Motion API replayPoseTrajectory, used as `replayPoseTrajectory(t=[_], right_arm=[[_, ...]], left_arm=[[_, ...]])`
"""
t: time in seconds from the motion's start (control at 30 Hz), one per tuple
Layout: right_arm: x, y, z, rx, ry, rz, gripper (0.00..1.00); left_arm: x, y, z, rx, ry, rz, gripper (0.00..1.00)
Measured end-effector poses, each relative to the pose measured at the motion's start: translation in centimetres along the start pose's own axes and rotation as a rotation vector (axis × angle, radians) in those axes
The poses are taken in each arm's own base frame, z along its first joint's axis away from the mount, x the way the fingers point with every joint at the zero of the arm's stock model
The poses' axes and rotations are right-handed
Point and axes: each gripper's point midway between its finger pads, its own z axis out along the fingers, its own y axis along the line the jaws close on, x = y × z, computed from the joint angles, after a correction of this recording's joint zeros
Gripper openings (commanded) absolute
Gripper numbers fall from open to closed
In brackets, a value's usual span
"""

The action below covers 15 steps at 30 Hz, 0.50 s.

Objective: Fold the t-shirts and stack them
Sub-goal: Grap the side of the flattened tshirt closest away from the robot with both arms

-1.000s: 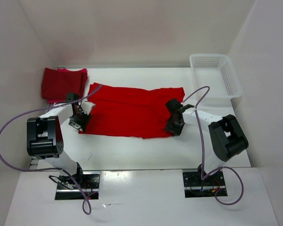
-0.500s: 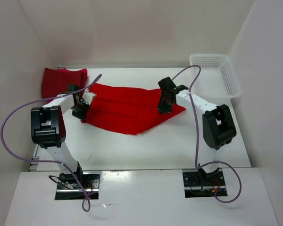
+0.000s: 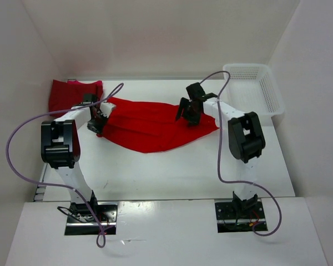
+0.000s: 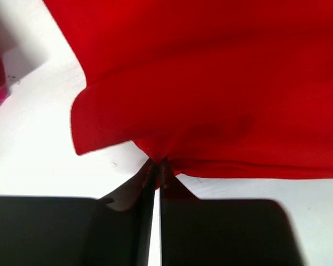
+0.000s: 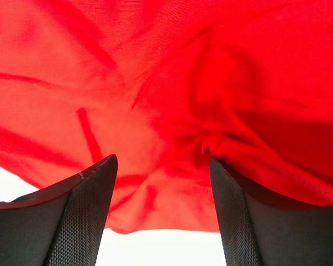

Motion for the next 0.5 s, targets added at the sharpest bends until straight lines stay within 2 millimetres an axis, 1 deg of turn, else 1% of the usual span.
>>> replayPoseTrajectory(t=[0.07,0.1,0.17,0.2,0.27,0.3,0.33,0.37,0.4,0.43,0.5], right_arm=[[-0.4,0.4,-2.0,-0.03,-0.048,-0.023,0.75],[-0.8,0.7,-3.7,-0.049,-0.087,-0.035,0.72],[-1.5,1.2,-7.1,-0.082,-0.164,-0.057,0.67],[-1.7,1.4,-9.1,-0.1,-0.208,-0.066,0.6],[-1.6,1.1,-12.1,-0.112,-0.274,-0.066,0.5],[-1.3,0.6,-13.2,-0.113,-0.298,-0.062,0.36],[-0.6,-0.1,-13.6,-0.102,-0.303,-0.057,0.3],[0.4,-1.1,-13.5,-0.086,-0.295,-0.046,0.24],[1.4,-2.2,-12.8,-0.06,-0.274,-0.036,0.21],[2.5,-3.3,-11.9,-0.03,-0.244,-0.027,0.21],[4.7,-5.7,-9.4,0.047,-0.166,-0.01,0.28]], left_arm=[[0.1,0.1,0.0,-0.008,0.002,-0.001,0.21],[0.3,0.1,-0.1,-0.012,0.004,-0.001,0.31],[0.5,0.1,-0.2,-0.014,0.006,-0.001,0.34],[0.7,0.0,-0.3,-0.012,0.01,-0.006,0.36],[1.0,0.1,-0.5,-0.008,0.012,-0.015,0.37],[1.2,0.2,-0.5,-0.01,0.012,-0.021,0.37],[1.5,0.3,-0.7,-0.01,0.014,-0.026,0.37],[1.7,0.2,-0.7,-0.009,0.016,-0.028,0.37],[2.1,0.2,-0.8,-0.008,0.021,-0.032,0.37],[2.3,0.1,-0.9,-0.006,0.026,-0.035,0.37],[2.6,-0.1,-0.9,-0.003,0.031,-0.036,0.37]])
